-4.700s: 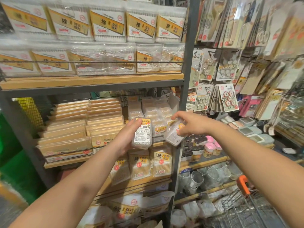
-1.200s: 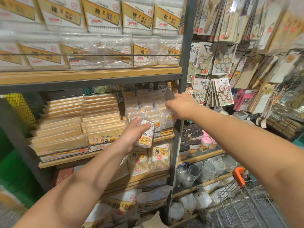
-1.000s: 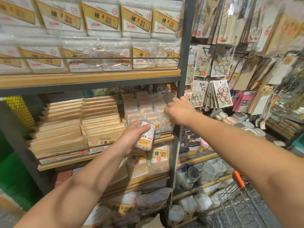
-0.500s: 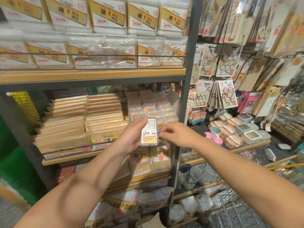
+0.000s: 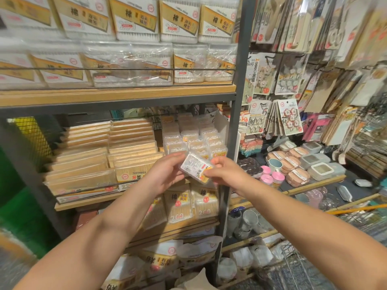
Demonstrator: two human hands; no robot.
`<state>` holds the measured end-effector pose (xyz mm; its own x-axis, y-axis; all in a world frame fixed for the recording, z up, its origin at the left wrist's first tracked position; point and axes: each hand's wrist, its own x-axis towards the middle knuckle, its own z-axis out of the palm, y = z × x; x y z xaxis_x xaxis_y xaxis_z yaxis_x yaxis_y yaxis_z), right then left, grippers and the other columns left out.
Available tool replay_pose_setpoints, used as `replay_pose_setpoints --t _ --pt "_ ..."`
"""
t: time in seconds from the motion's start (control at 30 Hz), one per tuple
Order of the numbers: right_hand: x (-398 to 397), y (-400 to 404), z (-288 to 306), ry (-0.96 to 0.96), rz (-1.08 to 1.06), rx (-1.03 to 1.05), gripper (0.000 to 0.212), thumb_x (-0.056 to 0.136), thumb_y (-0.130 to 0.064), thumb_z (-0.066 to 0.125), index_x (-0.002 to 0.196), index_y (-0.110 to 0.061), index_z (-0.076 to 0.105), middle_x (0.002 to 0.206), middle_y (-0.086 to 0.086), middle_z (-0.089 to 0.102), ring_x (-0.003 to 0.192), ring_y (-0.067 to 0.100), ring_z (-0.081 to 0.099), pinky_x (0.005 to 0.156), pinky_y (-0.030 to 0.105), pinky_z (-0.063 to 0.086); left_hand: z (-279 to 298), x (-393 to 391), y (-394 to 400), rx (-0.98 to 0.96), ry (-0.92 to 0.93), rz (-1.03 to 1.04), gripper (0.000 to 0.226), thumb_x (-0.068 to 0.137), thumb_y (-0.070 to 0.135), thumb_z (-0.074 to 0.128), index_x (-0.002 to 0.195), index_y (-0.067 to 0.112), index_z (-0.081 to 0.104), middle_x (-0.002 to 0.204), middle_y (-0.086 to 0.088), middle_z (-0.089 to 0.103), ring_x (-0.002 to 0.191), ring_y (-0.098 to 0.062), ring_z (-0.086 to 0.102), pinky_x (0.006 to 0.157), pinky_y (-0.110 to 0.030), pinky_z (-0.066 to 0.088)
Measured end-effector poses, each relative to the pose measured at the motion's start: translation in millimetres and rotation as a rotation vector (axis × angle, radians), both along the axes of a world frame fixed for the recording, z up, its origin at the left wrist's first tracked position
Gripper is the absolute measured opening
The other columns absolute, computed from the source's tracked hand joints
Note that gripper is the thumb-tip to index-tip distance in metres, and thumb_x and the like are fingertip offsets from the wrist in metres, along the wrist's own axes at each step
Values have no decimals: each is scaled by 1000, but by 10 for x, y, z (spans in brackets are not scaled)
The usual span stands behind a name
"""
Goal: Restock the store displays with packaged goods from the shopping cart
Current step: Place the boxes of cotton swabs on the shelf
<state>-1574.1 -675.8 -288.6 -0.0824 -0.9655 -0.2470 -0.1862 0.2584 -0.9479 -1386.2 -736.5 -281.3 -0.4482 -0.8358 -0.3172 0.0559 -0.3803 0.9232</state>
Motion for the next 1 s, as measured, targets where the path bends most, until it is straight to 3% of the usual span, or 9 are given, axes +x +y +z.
replay_pose_setpoints --t 0.07,0.13,0.2,0.3,0.4,0.5,0.67,0.8,1.0 --pt "-64 -17 102 84 -8 -65 28 85 -5 72 106 -16 56 97 3 68 78 13 69 74 29 58 18 92 -48 -10 -65 3 19 102 23 48 110 18 64 86 5 75 82 -11 67 74 -28 49" --pt "-90 -49 211 196 15 -126 37 86 -7 73 118 -17 57 92 1 61 76 14 66 74 32 57 56 166 -103 -3 -87 30 19 103 26 47 106 15 62 98 -1 73 87 -17 66 73 -29 51" --pt "-69 -91 321 311 52 -169 43 84 -9 75 121 -18 56 95 0 55 76 12 60 67 24 55 114 192 -150 5 -85 51 18 102 27 48 103 14 60 100 -4 70 86 -18 65 70 -30 51" --pt "54 -190 422 606 148 -256 42 81 -21 80 117 -22 59 100 -8 58 88 9 57 67 15 43 221 199 -184 -21 -85 78 17 102 27 49 100 14 59 94 -3 66 76 -16 61 67 -28 49" --pt "220 -286 485 774 227 -309 46 81 -25 79 122 -21 59 112 -5 61 103 12 57 78 21 43 266 216 -223 -94 -132 103 16 100 27 52 102 14 61 98 -4 63 75 -15 57 66 -28 46" --pt "338 -397 540 876 271 -336 55 84 -29 77 133 -19 54 133 -1 60 122 15 55 98 26 43 292 242 -245 -181 -171 155 19 100 27 53 112 15 62 106 -1 63 86 -17 58 72 -32 46" --pt "465 -551 611 1050 368 -373 58 88 -33 72 139 -16 50 138 1 57 124 18 54 97 26 40 295 270 -253 -199 -182 151 27 100 29 51 122 16 61 103 4 62 92 -14 58 76 -33 44" --pt "520 -653 639 1131 404 -388 55 88 -31 71 136 -13 50 136 4 58 123 22 54 100 34 43 308 226 -219 -84 -122 91 21 103 30 46 106 17 62 94 1 65 83 -14 59 65 -27 45" --pt "554 -712 660 1200 451 -395 53 90 -30 69 136 -12 50 133 7 58 122 24 54 99 36 45 322 170 -257 -60 -118 89 16 104 29 45 93 24 57 97 2 58 84 -10 54 66 -26 43"
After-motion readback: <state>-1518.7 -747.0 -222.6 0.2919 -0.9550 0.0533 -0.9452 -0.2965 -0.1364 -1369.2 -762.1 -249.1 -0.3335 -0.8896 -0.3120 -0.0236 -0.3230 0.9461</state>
